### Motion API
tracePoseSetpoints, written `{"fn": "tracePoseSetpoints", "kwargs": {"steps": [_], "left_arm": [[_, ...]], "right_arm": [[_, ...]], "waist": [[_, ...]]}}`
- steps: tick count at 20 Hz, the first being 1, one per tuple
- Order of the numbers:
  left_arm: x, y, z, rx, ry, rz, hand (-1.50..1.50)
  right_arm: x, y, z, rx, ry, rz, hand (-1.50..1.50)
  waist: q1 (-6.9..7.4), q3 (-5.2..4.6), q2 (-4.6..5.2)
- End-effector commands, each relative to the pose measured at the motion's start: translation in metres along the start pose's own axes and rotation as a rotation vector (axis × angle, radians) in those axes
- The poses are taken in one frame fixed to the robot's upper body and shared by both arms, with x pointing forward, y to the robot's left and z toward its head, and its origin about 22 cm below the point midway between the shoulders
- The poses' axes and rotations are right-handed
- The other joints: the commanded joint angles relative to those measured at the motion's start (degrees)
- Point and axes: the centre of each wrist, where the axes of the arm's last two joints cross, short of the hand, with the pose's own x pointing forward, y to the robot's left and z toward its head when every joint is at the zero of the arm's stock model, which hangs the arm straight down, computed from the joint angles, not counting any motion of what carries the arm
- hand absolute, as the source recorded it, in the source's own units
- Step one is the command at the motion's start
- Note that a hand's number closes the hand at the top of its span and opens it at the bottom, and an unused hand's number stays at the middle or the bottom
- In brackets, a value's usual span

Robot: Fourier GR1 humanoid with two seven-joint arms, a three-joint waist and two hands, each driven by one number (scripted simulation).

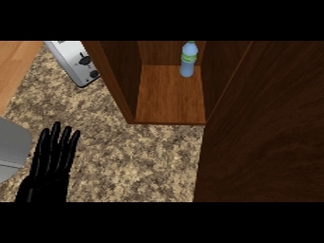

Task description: Pick up the bottled water, place it into the cabinet and close the cabinet

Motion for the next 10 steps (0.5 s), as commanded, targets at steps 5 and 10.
{"fn": "tracePoseSetpoints", "kwargs": {"steps": [5, 10], "left_arm": [[0.016, 0.028, 0.001, 0.012, 0.0, -0.001, -1.5], [0.01, 0.023, 0.019, 0.017, -0.002, 0.001, -1.5]], "right_arm": [[0.034, 0.025, -0.035, 0.132, -0.114, 0.157, 1.5], [0.035, 0.028, -0.055, 0.114, -0.131, 0.165, 1.5]], "waist": [[0.15, -0.25, -0.05], [0.59, -0.3, -0.19]]}}
